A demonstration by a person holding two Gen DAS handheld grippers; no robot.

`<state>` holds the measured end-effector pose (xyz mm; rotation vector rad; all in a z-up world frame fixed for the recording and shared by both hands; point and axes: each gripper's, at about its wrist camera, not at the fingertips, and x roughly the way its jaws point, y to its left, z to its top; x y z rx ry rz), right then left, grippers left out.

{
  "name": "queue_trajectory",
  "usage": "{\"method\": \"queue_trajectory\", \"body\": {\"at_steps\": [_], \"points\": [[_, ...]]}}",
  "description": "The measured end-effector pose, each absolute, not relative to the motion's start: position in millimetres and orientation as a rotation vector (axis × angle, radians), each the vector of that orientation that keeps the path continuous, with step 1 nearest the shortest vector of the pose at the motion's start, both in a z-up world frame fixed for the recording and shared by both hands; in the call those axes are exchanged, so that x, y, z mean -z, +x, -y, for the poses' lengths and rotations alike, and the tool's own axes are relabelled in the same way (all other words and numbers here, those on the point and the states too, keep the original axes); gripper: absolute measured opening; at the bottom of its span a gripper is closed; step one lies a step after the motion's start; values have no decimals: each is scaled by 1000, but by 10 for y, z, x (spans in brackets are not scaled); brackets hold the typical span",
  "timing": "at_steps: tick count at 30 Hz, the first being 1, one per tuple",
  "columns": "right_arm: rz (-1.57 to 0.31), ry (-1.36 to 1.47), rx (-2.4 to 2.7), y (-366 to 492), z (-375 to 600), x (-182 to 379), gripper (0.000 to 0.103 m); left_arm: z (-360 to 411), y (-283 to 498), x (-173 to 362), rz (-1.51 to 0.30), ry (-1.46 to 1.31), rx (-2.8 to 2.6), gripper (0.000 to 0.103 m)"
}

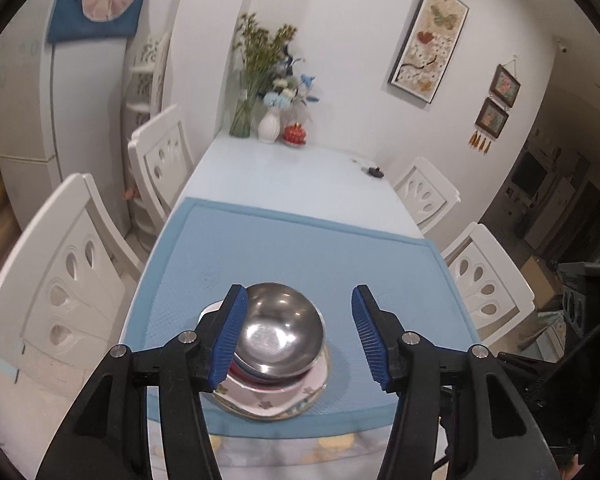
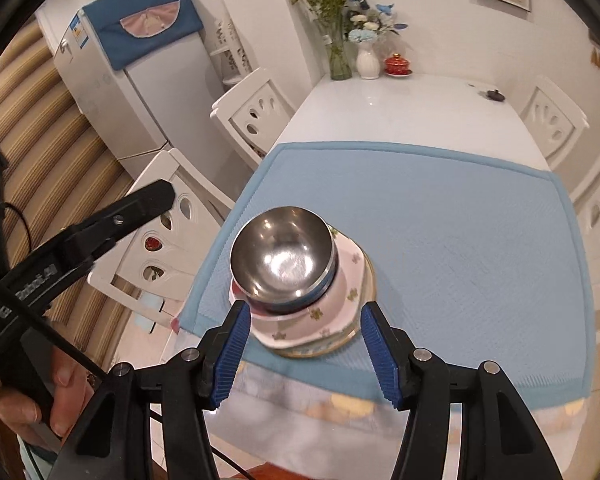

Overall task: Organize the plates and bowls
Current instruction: 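Lower the nested bowls onto the plate stack and open the left tool, then raise the open left tool away from the stacked dishes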

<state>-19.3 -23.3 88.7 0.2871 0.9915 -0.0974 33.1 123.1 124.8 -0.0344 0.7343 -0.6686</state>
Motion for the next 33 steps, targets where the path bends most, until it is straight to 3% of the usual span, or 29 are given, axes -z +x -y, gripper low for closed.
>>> {"method": "queue_trajectory", "body": {"at_steps": [2, 5, 9, 12, 14, 22, 33], "points": [[-985, 289, 102, -326, 221, -950, 55, -1263, 194, -1309, -717, -57, 652, 63], [-972, 283, 113, -528, 195, -1036, 56, -1316, 28, -1369, -712, -96, 650, 64], [-944, 304, 113, -785, 114, -1097, 75, -1358, -202, -1420, -701, -112, 620, 66], [-925, 309, 101, -972, 38, -1118, 75, -1369, -376, -1435, -690, -105, 599, 80], [-921, 300, 104, -1058, 5, -1110, 76, -1364, -487, -1439, -688, -86, 578, 84], [-942, 309, 193, -1199, 32, -1009, 77, -1258, -518, -1375, -709, -24, 562, 90], [-974, 376, 339, -842, 190, -899, 77, -1200, -183, -1324, -717, 61, 559, 90]]}}
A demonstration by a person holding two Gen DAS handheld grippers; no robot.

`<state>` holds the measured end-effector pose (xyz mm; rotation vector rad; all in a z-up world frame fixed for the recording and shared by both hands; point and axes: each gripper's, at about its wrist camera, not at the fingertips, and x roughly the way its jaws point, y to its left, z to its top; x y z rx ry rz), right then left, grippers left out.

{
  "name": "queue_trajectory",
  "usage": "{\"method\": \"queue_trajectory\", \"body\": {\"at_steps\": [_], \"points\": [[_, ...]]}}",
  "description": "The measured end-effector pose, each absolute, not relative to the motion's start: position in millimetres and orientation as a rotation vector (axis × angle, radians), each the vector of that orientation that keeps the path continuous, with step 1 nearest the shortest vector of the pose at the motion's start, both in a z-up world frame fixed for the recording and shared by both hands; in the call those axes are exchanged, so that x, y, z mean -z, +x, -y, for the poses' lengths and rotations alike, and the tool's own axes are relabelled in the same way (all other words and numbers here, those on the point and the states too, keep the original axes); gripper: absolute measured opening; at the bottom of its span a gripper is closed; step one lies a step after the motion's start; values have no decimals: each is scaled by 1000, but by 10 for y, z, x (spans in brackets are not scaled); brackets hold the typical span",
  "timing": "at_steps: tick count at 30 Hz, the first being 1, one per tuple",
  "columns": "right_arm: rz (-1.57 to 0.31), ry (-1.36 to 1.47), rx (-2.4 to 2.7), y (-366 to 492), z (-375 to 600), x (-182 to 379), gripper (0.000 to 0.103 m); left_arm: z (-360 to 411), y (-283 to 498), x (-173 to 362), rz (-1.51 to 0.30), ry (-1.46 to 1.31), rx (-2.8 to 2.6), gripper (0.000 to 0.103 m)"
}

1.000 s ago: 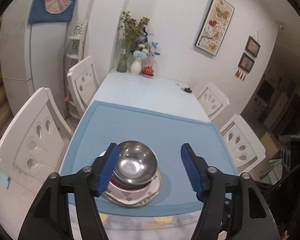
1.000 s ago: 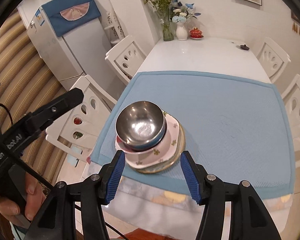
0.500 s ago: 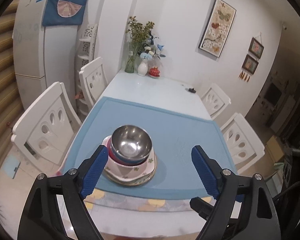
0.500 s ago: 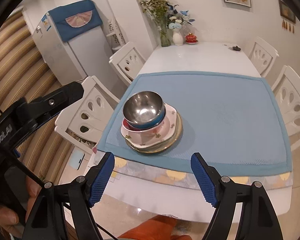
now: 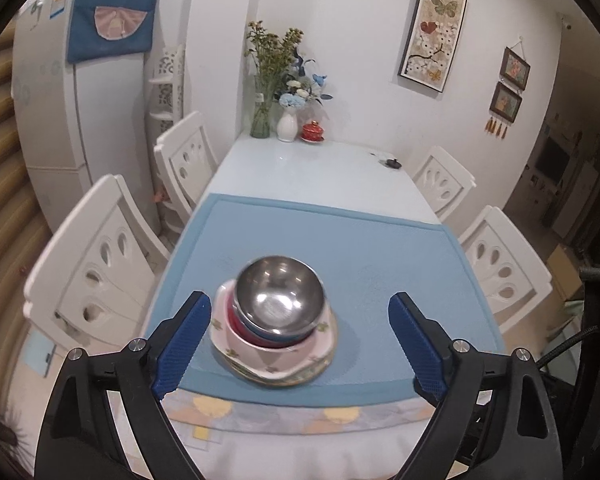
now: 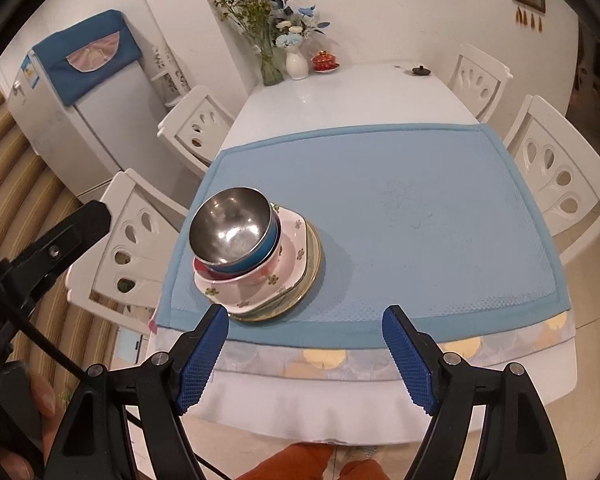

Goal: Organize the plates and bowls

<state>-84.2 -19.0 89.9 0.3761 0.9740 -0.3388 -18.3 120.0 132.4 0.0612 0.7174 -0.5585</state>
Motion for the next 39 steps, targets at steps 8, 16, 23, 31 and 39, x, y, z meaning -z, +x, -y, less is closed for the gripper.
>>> {"method": "queue_trajectory", "body": {"at_steps": [8, 16, 23, 31, 39], "points": [[-1054, 369, 390, -636, 121, -692, 77, -1253, 15, -1152, -774, 71, 567, 90], [-1072, 346, 424, -559, 63, -634, 77, -1309, 88, -1112, -781, 105, 560, 90], [-1084, 357, 423, -525, 24, -617, 77, -1370, 172, -1141, -769, 136, 527, 90], [-1094, 328, 424, -508, -57, -611, 77, -1372, 184, -1116, -783, 171, 525, 90], [-1092, 316, 427, -511, -98, -623, 77, -1399, 167, -1124, -784, 163, 526, 90]]}}
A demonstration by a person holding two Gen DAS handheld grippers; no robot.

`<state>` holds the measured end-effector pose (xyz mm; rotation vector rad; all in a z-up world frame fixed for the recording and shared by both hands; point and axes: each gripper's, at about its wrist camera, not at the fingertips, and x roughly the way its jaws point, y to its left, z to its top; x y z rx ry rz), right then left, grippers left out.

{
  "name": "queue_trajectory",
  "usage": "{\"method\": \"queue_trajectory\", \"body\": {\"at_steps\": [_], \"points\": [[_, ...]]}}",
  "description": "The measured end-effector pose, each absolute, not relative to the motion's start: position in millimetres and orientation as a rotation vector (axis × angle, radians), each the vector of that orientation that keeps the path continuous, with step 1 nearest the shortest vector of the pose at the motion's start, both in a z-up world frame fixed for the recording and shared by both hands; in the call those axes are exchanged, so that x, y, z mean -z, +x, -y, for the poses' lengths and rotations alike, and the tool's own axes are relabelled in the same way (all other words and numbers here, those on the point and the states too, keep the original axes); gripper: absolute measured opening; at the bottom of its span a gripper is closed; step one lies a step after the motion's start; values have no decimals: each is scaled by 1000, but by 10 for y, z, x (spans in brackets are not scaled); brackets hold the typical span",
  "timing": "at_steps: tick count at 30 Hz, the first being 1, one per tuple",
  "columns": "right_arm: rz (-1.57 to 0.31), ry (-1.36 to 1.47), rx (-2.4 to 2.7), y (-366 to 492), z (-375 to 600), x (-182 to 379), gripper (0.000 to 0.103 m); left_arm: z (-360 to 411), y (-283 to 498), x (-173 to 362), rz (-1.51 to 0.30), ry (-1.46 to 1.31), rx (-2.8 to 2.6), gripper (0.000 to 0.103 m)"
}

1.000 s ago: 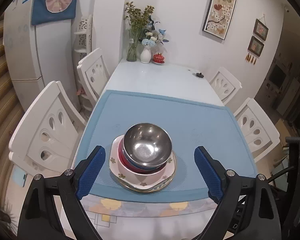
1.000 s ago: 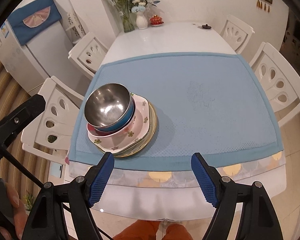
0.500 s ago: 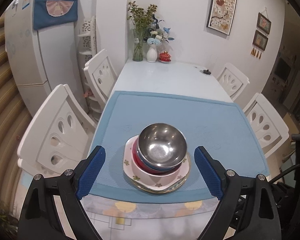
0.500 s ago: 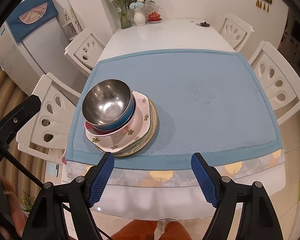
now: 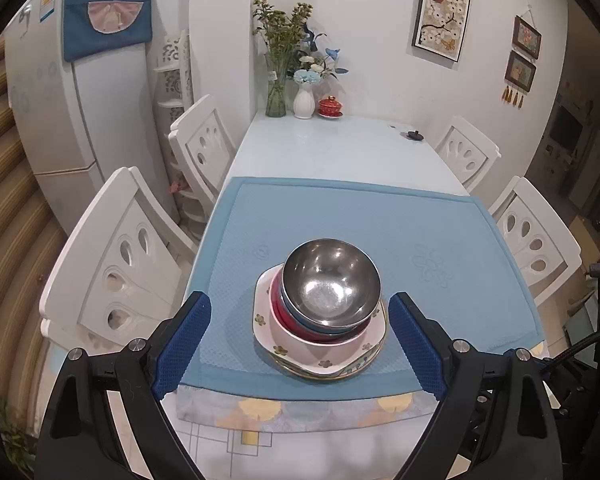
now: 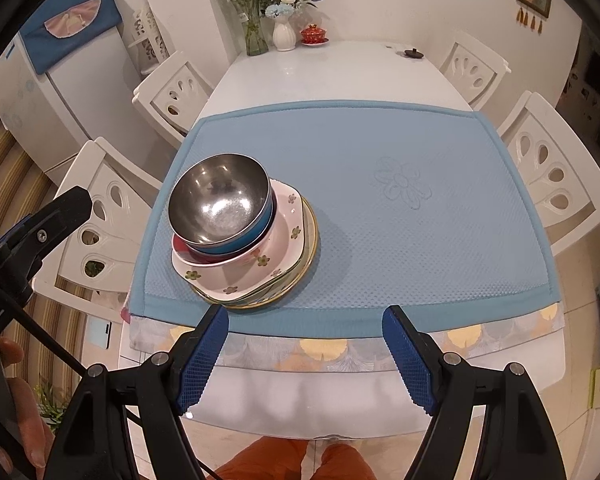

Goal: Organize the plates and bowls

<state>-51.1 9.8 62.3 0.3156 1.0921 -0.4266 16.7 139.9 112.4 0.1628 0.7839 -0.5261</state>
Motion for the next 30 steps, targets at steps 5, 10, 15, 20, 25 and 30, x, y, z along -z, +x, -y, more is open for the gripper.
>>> {"method": "queue_trajectory", "body": {"at_steps": [5, 10, 15, 20, 25, 30], "points": [[-1098, 311, 428, -511, -98, -618, 77, -1402, 163, -1119, -789, 159, 532, 90], [-1103, 301, 430, -511, -100, -615, 77, -1409, 154, -1114, -791, 160, 531, 90], [-1115, 301, 431, -509, -104, -596, 77, -1426, 159, -1104, -795, 154, 528, 90], [-1119, 305, 435, -503, -95, -586, 77, -1423, 169, -1104, -795, 157, 530, 90], [-1128, 306, 435, -498, -84, -570, 77, -1392, 171, -1078, -804, 160, 538, 90], [-1140, 296, 440, -488, -107, -541, 77, -1384, 180, -1072, -805, 158, 538, 90]]}}
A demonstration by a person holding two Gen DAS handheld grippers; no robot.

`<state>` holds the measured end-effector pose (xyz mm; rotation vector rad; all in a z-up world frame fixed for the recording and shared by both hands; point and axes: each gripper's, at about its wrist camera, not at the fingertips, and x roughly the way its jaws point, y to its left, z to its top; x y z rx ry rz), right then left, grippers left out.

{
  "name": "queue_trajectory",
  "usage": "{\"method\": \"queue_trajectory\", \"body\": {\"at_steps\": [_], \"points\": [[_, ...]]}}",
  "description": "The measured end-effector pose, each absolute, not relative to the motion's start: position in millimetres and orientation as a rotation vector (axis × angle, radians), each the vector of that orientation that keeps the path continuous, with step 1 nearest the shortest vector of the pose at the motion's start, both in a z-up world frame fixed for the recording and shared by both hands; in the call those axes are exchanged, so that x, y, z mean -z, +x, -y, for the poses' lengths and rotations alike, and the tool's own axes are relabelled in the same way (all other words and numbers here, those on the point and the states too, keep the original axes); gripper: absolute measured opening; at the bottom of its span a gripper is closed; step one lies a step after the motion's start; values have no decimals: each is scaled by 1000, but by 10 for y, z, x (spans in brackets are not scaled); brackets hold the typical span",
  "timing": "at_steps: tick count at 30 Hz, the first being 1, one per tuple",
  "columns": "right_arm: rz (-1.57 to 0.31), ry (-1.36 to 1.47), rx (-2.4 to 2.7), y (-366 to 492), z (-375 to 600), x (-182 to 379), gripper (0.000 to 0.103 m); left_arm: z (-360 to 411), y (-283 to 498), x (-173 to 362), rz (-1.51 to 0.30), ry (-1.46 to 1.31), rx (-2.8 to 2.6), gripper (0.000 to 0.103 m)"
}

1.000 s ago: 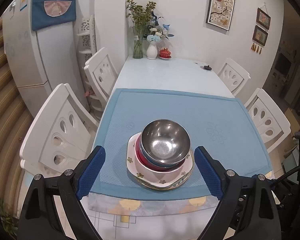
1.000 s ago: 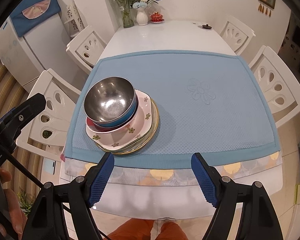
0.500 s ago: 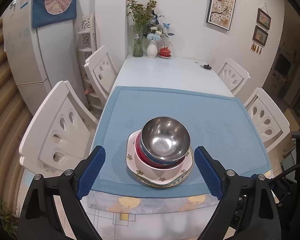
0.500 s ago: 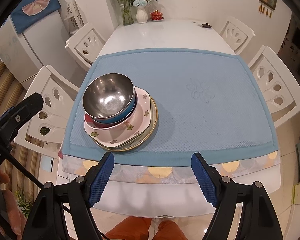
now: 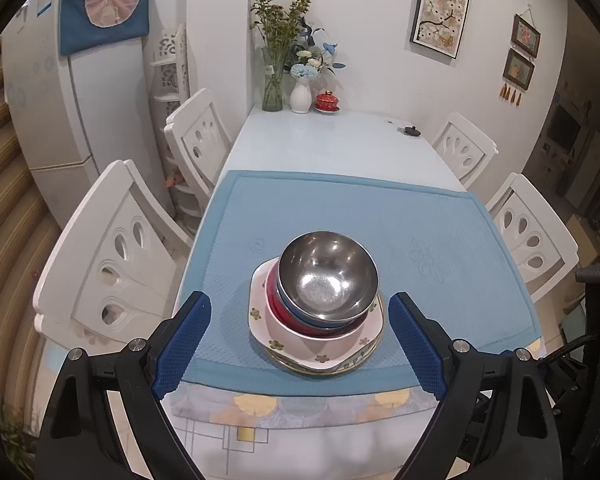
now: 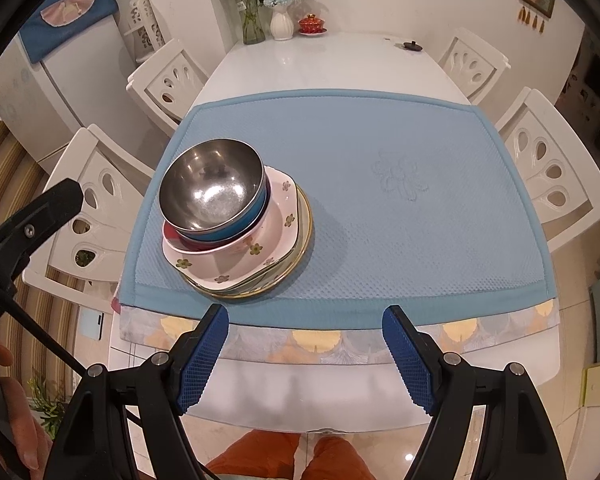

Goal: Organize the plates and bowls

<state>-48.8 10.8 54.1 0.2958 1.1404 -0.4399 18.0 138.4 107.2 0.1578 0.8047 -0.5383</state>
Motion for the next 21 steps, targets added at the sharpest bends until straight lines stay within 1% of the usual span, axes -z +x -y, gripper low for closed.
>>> {"method": "queue_trajectory", "body": {"at_steps": [21], "points": [[-1151, 300, 460, -443, -170, -502, 77, -1440, 210, -1047, -809, 144, 527, 90]]}}
